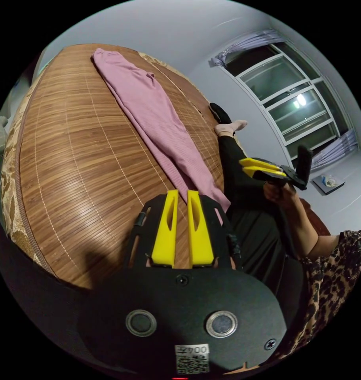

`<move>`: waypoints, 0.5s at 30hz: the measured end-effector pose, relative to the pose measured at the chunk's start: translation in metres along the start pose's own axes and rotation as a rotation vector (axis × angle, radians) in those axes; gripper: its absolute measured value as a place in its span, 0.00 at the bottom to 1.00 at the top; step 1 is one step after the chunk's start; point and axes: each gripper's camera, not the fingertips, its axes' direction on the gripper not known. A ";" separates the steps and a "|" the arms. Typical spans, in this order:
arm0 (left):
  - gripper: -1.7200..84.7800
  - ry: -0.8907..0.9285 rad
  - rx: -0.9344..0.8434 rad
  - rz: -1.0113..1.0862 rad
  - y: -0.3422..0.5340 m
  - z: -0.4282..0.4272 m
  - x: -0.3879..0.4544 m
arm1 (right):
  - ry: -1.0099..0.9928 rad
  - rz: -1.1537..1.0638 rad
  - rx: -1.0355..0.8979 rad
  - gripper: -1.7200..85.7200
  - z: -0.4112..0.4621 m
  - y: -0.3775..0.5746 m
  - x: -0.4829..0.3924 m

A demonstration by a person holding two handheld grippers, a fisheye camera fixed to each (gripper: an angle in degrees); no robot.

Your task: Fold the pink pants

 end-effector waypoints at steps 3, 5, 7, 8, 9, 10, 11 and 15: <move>0.04 -0.027 -0.032 0.031 -0.001 0.006 0.005 | 0.018 0.067 -0.080 0.13 0.036 -0.019 0.001; 0.04 -0.045 -0.047 0.036 -0.001 0.008 0.005 | 0.035 0.057 -0.178 0.13 0.070 -0.031 -0.006; 0.04 -0.054 -0.051 0.027 -0.001 0.008 0.003 | 0.056 0.052 -0.241 0.12 0.095 -0.037 -0.012; 0.05 -0.054 -0.046 0.018 -0.002 0.007 0.001 | 0.058 0.061 -0.288 0.12 0.111 -0.039 -0.017; 0.05 -0.054 -0.044 0.012 -0.002 0.007 -0.001 | 0.054 0.071 -0.309 0.11 0.118 -0.040 -0.020; 0.05 -0.059 -0.042 -0.004 -0.003 0.006 -0.004 | 0.066 0.116 -0.318 0.11 0.129 -0.040 -0.026; 0.06 -0.075 -0.042 -0.022 -0.003 0.004 -0.007 | 0.104 0.139 -0.285 0.11 0.132 -0.039 -0.037; 0.07 -0.093 -0.020 -0.068 -0.006 -0.001 -0.016 | 0.066 0.153 -0.221 0.11 0.143 -0.037 -0.074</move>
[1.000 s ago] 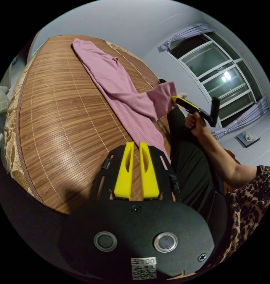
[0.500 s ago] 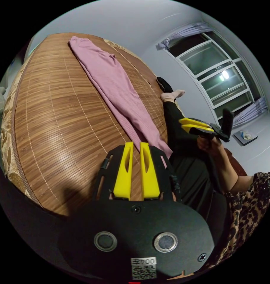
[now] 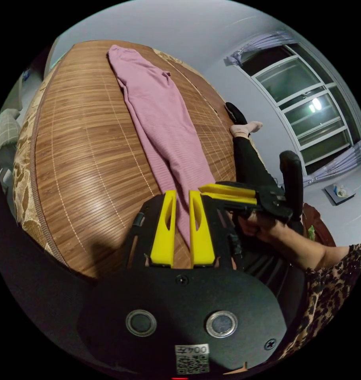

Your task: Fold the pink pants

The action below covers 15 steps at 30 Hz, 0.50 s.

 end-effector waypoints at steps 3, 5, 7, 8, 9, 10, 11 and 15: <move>0.08 0.008 0.031 -0.032 -0.002 -0.005 -0.009 | -0.058 0.004 0.030 0.11 0.008 0.003 -0.021; 0.08 0.024 0.029 -0.050 -0.005 -0.005 -0.015 | -0.015 0.003 0.057 0.11 0.014 0.007 -0.029; 0.09 0.028 0.027 -0.054 -0.008 -0.004 -0.018 | 0.027 -0.043 0.088 0.10 0.019 0.013 -0.032; 0.09 0.030 0.026 -0.054 -0.011 -0.003 -0.019 | 0.035 -0.065 0.120 0.10 0.021 0.018 -0.031; 0.09 0.035 0.025 -0.053 -0.012 -0.002 -0.020 | 0.031 -0.072 0.136 0.10 0.021 0.021 -0.030; 0.09 0.046 0.021 -0.054 -0.015 -0.001 -0.021 | 0.014 -0.088 0.162 0.09 0.021 0.026 -0.025; 0.10 0.064 0.011 -0.052 -0.017 0.000 -0.023 | -0.014 -0.084 0.174 0.09 0.017 0.031 -0.016; 0.11 0.112 -0.043 -0.064 -0.025 0.005 -0.028 | -0.119 0.057 0.212 0.08 -0.003 0.043 0.027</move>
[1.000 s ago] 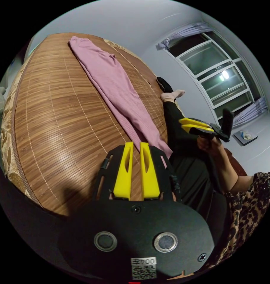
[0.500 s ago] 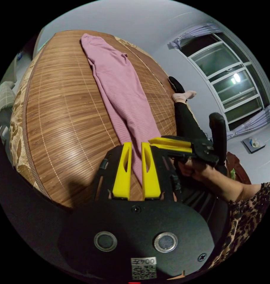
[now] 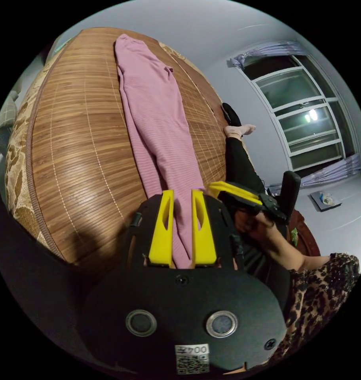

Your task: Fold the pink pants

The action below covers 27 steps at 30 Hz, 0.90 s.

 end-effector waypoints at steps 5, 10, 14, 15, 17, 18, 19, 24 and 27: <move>0.13 0.051 -0.208 -0.016 -0.012 0.012 0.006 | -0.167 0.206 -0.113 0.10 -0.014 0.012 0.060; 0.13 0.104 -0.386 -0.027 -0.018 0.040 0.007 | -0.266 0.302 -0.313 0.11 0.010 0.014 0.087; 0.14 0.109 -0.425 -0.061 -0.028 0.049 0.000 | -0.274 0.287 -0.393 0.11 0.024 0.013 0.094; 0.14 0.112 -0.428 -0.066 -0.029 0.050 -0.001 | -0.274 0.280 -0.404 0.11 0.026 0.013 0.094; 0.14 0.117 -0.444 -0.075 -0.034 0.055 -0.003 | -0.267 0.261 -0.452 0.11 0.037 0.013 0.095; 0.14 0.115 -0.446 -0.077 -0.035 0.056 -0.004 | -0.264 0.257 -0.463 0.11 0.040 0.013 0.096; 0.14 0.107 -0.452 -0.080 -0.038 0.058 -0.004 | -0.261 0.255 -0.488 0.11 0.047 0.013 0.098; 0.14 0.106 -0.477 -0.077 -0.046 0.064 -0.003 | -0.254 0.241 -0.537 0.11 0.062 0.009 0.105; 0.15 0.108 -0.477 -0.084 -0.049 0.065 -0.004 | -0.260 0.243 -0.539 0.10 0.066 0.008 0.112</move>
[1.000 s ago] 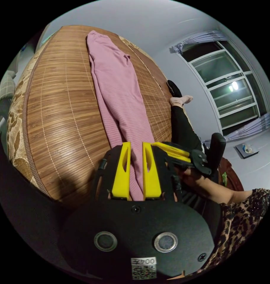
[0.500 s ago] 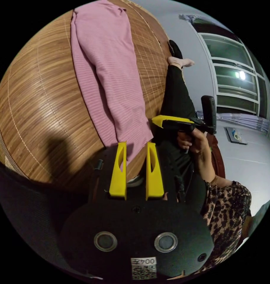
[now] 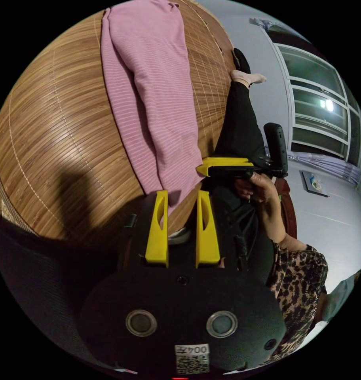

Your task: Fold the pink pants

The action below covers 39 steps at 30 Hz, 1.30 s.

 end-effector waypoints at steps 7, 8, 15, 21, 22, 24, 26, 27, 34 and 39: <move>0.15 -0.009 -0.031 -0.016 -0.009 0.005 0.001 | -0.009 -0.004 0.010 0.13 -0.001 -0.004 0.013; 0.15 -0.009 -0.042 -0.019 -0.010 0.008 0.001 | 0.004 0.001 0.030 0.13 -0.003 -0.002 0.014; 0.16 0.030 -0.061 -0.029 -0.017 0.016 0.001 | -0.054 0.007 -0.004 0.09 -0.001 -0.008 0.031; 0.16 0.078 -0.055 -0.055 -0.017 0.021 -0.002 | -0.099 -0.044 -0.018 0.08 0.000 -0.007 0.032; 0.15 0.081 -0.059 -0.056 -0.017 0.023 -0.001 | -0.118 -0.047 -0.015 0.08 -0.001 -0.008 0.034; 0.15 0.085 -0.064 -0.057 -0.018 0.026 0.001 | -0.163 -0.048 0.005 0.08 -0.004 -0.007 0.039; 0.13 0.081 -0.067 -0.051 -0.017 0.030 0.004 | -0.216 -0.029 0.028 0.08 -0.008 -0.005 0.046; 0.13 0.076 -0.068 -0.048 -0.017 0.031 0.005 | -0.223 -0.022 0.030 0.08 -0.008 -0.005 0.048; 0.08 0.033 -0.093 -0.035 -0.015 0.048 0.019 | -0.199 -0.018 0.015 0.07 -0.007 -0.008 0.043; 0.05 0.028 -0.059 -0.005 -0.007 0.048 0.034 | -0.196 -0.033 0.029 0.07 -0.010 -0.006 0.035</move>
